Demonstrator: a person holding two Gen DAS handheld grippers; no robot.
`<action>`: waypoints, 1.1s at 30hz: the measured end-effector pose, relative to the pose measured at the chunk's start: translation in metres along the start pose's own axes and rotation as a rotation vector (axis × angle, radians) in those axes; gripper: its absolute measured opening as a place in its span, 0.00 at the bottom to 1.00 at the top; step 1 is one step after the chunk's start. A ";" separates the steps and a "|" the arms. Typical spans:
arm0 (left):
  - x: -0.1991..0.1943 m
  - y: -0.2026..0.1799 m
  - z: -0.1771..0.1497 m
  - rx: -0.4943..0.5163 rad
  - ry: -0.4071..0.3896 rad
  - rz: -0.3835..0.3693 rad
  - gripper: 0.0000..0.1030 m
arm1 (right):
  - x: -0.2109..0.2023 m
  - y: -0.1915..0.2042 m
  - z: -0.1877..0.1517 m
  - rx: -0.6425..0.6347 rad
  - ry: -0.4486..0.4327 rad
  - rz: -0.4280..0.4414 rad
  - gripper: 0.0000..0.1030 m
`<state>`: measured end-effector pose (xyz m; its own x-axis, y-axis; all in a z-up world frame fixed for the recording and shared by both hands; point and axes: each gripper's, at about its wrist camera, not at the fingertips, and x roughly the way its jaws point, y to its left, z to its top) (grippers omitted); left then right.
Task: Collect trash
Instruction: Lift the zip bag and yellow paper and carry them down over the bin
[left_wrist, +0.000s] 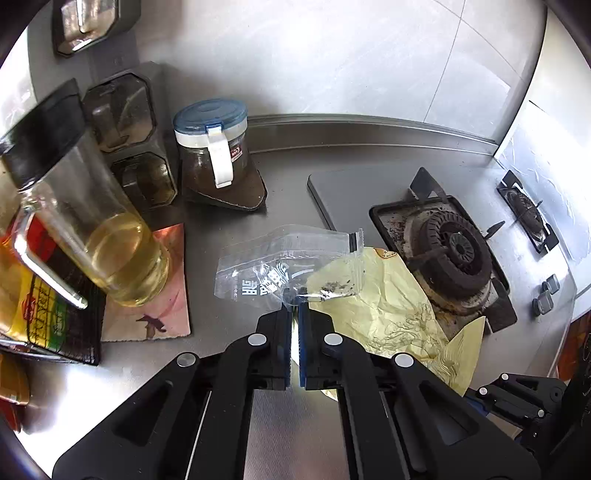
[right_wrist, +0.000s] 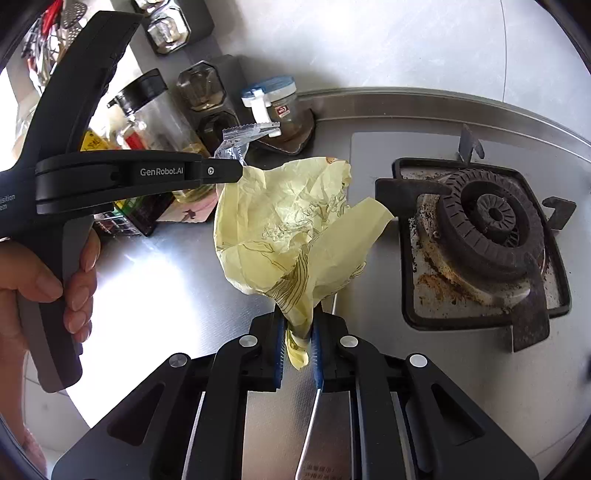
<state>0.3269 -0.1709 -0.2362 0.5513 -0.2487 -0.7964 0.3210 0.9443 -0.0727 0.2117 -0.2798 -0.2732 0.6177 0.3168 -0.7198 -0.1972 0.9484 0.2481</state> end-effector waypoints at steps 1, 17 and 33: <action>-0.009 0.000 -0.005 0.000 -0.007 0.003 0.01 | -0.008 0.004 -0.005 -0.005 -0.008 -0.005 0.13; -0.164 -0.001 -0.165 -0.023 -0.043 0.012 0.00 | -0.113 0.094 -0.119 -0.037 -0.041 -0.095 0.12; -0.223 0.007 -0.322 -0.064 0.036 -0.005 0.00 | -0.144 0.153 -0.256 -0.048 0.066 -0.106 0.11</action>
<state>-0.0419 -0.0393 -0.2529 0.5212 -0.2469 -0.8169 0.2730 0.9552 -0.1145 -0.1023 -0.1778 -0.2971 0.5857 0.2130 -0.7820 -0.1706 0.9756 0.1379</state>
